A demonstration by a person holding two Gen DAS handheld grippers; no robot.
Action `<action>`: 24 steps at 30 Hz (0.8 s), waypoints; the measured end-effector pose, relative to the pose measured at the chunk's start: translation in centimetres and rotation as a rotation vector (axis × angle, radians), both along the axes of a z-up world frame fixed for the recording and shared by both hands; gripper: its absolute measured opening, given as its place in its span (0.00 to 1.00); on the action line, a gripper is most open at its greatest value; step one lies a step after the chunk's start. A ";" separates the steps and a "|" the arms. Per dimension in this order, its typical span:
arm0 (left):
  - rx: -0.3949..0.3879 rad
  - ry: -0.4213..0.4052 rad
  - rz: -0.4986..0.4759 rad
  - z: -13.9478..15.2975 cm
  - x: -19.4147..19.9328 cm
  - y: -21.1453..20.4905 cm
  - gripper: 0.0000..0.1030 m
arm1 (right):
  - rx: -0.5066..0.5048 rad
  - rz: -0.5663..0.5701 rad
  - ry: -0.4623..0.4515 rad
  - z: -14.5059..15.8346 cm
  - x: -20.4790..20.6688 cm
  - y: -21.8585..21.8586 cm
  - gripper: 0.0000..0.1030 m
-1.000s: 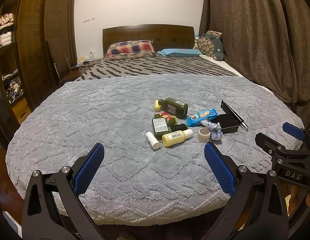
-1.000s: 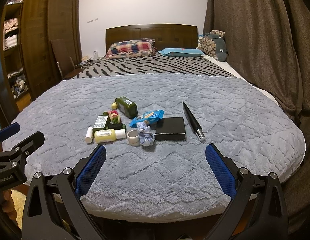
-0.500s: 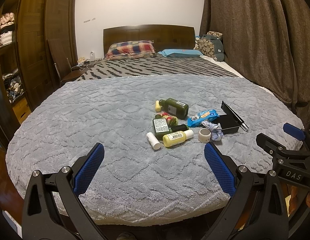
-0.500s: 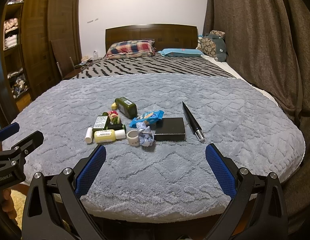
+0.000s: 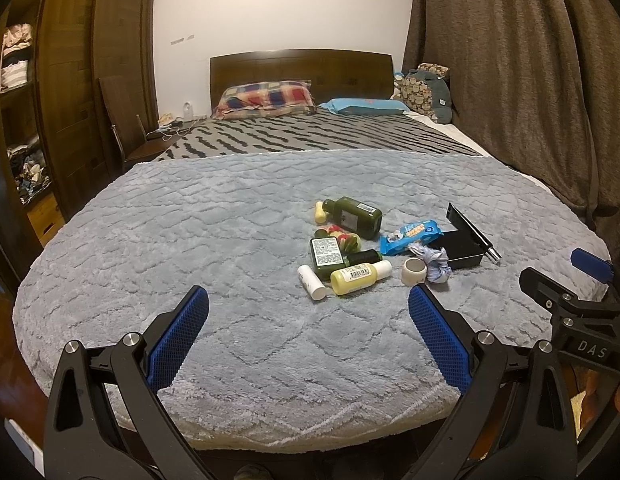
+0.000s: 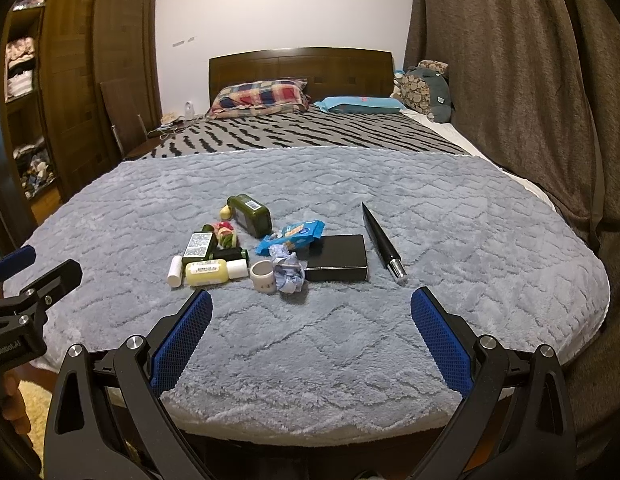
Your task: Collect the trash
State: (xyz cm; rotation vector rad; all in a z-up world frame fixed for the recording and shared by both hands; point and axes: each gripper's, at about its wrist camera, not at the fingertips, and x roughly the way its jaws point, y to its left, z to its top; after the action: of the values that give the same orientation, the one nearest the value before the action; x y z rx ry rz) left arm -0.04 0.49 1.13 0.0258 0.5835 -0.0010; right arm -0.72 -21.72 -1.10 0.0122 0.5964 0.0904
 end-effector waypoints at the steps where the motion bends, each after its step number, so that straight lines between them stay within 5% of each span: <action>1: -0.001 0.002 0.001 0.0 0.1 0.1 0.92 | -0.001 0.000 0.001 0.0 0.0 0.0 0.97; 19: 0.054 0.087 -0.025 -4.8 4.0 0.3 0.92 | -0.061 -0.027 0.028 -5.2 3.7 -1.9 0.97; 24: 0.043 0.129 -0.036 -6.8 5.5 0.9 0.92 | 0.009 -0.040 0.071 -7.1 5.3 -2.9 0.97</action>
State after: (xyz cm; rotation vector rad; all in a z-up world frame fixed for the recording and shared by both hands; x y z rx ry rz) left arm 5.50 1.35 -5.65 0.0784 0.7122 -0.0257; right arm 4.55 -24.58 -8.18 0.0359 0.6663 0.0538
